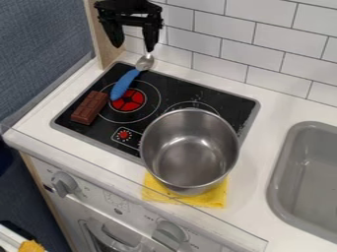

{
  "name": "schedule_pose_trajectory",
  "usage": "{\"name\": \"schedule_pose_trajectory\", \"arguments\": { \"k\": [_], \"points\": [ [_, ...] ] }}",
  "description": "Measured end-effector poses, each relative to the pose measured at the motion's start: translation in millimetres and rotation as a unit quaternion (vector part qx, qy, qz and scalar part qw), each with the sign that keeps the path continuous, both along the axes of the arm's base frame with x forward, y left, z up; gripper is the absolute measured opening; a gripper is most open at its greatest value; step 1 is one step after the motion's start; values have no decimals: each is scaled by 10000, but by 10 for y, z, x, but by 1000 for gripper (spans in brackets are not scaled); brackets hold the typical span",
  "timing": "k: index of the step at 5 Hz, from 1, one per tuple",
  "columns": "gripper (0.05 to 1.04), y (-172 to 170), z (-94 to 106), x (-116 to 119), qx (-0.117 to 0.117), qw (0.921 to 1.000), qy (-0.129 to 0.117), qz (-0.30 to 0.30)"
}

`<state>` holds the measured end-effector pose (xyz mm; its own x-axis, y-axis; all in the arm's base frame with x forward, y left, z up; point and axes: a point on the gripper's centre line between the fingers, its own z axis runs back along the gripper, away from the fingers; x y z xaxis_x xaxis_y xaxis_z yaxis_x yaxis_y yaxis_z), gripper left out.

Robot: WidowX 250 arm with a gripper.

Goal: Put the brown object above the silver pot

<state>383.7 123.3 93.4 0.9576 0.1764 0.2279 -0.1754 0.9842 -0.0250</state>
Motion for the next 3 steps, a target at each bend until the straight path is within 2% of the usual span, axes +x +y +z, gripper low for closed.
{"name": "schedule_pose_trajectory", "arguments": {
  "k": [1,2,3],
  "points": [
    [999,-15,-156,-36,-92,9998,186,4],
    [1000,108,-247,-430,-222,9993,281,-70],
    [999,376,-119,-857,-264,9995,152,15]
  ]
}}
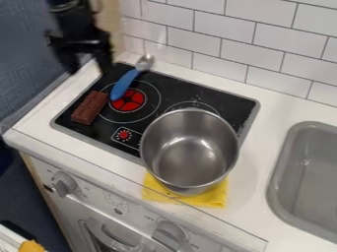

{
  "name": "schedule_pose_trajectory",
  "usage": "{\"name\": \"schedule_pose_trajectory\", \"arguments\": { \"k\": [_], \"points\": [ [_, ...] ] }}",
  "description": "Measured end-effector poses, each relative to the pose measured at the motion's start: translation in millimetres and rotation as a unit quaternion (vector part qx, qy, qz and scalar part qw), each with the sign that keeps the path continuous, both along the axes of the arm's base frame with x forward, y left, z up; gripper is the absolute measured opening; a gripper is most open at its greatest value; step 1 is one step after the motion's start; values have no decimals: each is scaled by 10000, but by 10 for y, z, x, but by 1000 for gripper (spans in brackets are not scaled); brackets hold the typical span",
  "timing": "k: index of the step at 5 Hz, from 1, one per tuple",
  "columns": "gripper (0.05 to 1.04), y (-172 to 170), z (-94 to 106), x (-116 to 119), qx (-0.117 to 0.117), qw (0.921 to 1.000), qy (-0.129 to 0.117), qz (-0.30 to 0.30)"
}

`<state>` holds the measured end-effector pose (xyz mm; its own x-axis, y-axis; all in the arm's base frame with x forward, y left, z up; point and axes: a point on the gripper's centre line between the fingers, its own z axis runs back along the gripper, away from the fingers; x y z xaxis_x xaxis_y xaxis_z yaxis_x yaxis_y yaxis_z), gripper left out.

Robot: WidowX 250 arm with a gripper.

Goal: Put the brown object above the silver pot

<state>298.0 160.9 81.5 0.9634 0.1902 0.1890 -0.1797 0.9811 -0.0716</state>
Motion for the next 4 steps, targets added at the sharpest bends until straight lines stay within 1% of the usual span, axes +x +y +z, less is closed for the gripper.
{"name": "schedule_pose_trajectory", "arguments": {
  "k": [1,2,3,4],
  "points": [
    [999,118,-65,-275,140,9996,187,-147],
    [999,191,-144,-323,326,9989,227,-243],
    [999,94,-311,-293,433,9978,389,-315],
    [999,30,-470,-215,482,9974,486,-211]
  ]
}}
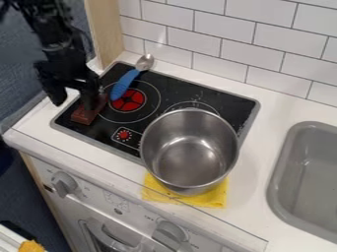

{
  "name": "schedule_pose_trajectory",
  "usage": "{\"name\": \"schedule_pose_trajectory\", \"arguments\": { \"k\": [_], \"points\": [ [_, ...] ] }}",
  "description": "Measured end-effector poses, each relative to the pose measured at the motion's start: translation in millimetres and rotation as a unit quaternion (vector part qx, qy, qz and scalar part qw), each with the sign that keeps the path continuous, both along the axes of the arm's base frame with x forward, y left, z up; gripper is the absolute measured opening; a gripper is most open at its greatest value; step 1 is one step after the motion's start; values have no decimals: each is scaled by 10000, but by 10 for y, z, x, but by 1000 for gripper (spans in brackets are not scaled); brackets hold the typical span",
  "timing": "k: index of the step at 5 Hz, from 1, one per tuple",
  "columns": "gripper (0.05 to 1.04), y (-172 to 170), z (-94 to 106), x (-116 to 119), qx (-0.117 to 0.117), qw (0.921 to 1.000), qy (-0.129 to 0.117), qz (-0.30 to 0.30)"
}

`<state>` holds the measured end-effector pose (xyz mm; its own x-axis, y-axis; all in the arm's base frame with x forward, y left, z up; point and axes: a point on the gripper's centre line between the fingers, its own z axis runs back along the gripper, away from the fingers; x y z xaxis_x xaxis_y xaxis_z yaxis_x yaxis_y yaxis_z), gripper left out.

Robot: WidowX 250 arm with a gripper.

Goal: Put the brown object above the silver pot

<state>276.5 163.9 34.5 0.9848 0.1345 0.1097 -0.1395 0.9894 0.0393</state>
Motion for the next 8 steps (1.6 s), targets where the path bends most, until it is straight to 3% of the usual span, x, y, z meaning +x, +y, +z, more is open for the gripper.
{"name": "schedule_pose_trajectory", "arguments": {
  "k": [1,3,4,5,6,7,8],
  "points": [
    [1000,-125,-169,45,35,9997,242,-11],
    [950,-74,-245,115,218,9989,399,61],
    [687,-77,-248,138,141,9991,374,131],
    [609,-86,-246,117,140,9991,391,118],
    [608,-79,-150,19,175,9984,389,376],
    [608,-295,316,166,-39,9990,-295,334],
    [608,-806,464,463,-329,9974,-516,-387]
  ]
}}
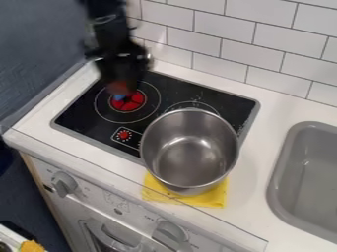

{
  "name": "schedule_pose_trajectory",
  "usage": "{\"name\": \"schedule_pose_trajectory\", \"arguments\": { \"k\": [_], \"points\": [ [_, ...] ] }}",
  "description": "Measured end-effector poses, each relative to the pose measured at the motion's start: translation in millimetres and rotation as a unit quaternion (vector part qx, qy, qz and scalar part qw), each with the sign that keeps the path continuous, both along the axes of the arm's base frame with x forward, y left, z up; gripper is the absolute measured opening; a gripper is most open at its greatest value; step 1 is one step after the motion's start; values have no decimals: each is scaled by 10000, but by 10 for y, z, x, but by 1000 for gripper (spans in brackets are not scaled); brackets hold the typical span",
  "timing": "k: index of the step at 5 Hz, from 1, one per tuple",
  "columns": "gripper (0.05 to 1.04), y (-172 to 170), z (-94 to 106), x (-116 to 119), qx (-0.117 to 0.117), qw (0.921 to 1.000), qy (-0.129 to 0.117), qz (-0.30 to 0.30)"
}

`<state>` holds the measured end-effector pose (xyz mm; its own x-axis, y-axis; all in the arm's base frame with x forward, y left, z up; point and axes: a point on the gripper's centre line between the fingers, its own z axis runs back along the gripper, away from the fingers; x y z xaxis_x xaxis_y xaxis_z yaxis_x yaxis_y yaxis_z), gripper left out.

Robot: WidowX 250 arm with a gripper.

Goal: Put the brown object above the silver pot

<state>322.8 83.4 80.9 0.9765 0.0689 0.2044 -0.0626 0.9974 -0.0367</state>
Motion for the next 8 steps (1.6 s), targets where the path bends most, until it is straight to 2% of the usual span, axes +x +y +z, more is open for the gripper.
{"name": "schedule_pose_trajectory", "arguments": {
  "k": [1,3,5,6,7,8],
  "points": [
    [608,-459,-198,231,-132,9989,358,-261],
    [608,-950,-628,558,59,9972,681,-316],
    [608,-1201,-688,717,269,9965,634,-468],
    [683,-1200,-688,716,346,9964,619,-462],
    [953,-1205,-687,680,343,9957,734,-460],
    [1004,-1264,-543,732,194,9960,723,-488]
  ]
}}
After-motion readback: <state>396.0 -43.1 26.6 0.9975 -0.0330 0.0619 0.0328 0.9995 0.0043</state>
